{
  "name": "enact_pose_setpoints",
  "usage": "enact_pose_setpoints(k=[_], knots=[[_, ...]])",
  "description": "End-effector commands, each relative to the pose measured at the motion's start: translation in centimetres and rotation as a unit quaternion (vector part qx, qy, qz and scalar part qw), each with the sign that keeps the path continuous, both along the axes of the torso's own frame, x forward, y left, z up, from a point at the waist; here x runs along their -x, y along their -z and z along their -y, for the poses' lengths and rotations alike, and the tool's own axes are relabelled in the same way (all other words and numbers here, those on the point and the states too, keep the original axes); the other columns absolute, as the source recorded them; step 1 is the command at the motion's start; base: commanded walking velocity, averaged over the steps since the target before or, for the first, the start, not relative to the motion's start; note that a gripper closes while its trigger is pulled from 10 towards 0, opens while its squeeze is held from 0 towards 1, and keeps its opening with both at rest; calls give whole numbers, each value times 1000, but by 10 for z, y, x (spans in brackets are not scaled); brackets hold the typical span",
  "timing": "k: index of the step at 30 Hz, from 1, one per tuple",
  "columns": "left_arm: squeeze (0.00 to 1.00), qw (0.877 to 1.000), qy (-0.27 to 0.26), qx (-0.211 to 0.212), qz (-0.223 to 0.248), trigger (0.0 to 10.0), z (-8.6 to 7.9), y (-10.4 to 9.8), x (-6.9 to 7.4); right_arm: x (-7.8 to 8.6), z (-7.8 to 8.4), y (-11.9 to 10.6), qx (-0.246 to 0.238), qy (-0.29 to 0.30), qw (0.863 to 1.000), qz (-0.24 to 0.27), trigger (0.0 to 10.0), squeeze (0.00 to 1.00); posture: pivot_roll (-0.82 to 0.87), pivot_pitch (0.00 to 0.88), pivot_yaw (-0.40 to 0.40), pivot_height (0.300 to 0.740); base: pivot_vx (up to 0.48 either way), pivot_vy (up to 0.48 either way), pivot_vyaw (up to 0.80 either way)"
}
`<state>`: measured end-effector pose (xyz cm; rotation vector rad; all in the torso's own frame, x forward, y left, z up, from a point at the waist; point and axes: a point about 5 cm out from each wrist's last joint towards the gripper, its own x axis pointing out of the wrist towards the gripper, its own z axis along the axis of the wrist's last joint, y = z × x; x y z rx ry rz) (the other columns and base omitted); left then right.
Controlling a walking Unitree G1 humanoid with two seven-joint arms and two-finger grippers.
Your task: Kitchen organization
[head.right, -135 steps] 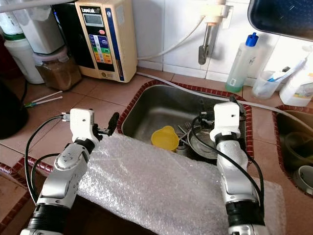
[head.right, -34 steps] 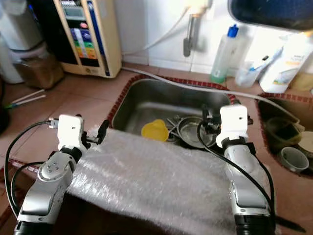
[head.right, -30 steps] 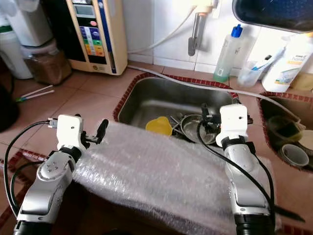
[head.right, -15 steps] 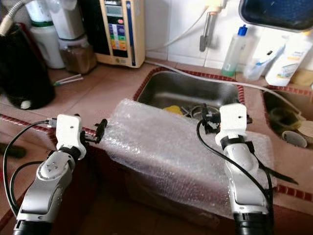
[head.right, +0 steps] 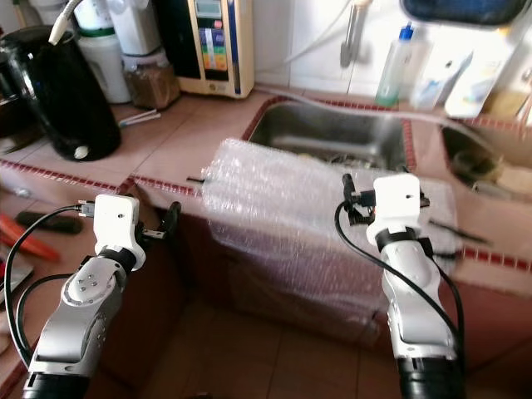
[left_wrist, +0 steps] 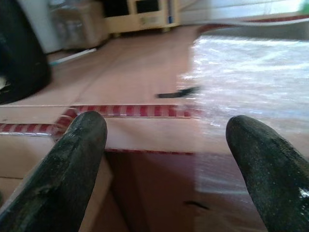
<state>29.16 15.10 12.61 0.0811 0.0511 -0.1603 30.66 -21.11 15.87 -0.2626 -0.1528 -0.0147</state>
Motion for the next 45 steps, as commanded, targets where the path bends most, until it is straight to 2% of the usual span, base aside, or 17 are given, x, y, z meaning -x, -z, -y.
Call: enact_pose_setpoints(k=[1, 15, 18, 25, 29, 45], knots=[[0, 1000, -4, -5, 1, 10000, -2, -2, -1, -1, -1, -5, 0, -1, 1000, 11, 10000, 1000, 0, 0, 35, 740, -270, 0, 0], [0, 1000, 7, 10, 5, 10000, 3, -2, -3, -2, -3, -5, 1, 0, 1000, 12, 10000, 1000, -2, 0, 36, 740, -173, 0, 0], [0, 1000, 0, -10, 22, 10000, 3, -5, -5, -2, -5, -5, -1, 0, 1000, 12, 10000, 1000, -3, 0, 35, 740, 0, 0, 0], [0, 999, -1, -20, 37, 10000, 0, -4, -6, -1, -5, -2, -3, 3, 1000, 5, 10000, 1000, -15, 0, 38, 740, 0, 0, 0], [0, 1000, 8, -3, 26, 10000, 2, -1, -8, 0, -4, 0, -7, 6, 1000, 0, 10000, 1000, -17, 0, 39, 740, 0, 0, -588], [0, 1000, 20, 16, 14, 10000, 5, 9, -8, -1, -6, 9, -2, -1, 1000, -14, 10000, 1000, -21, 0, 36, 740, 0, 0, -682]])
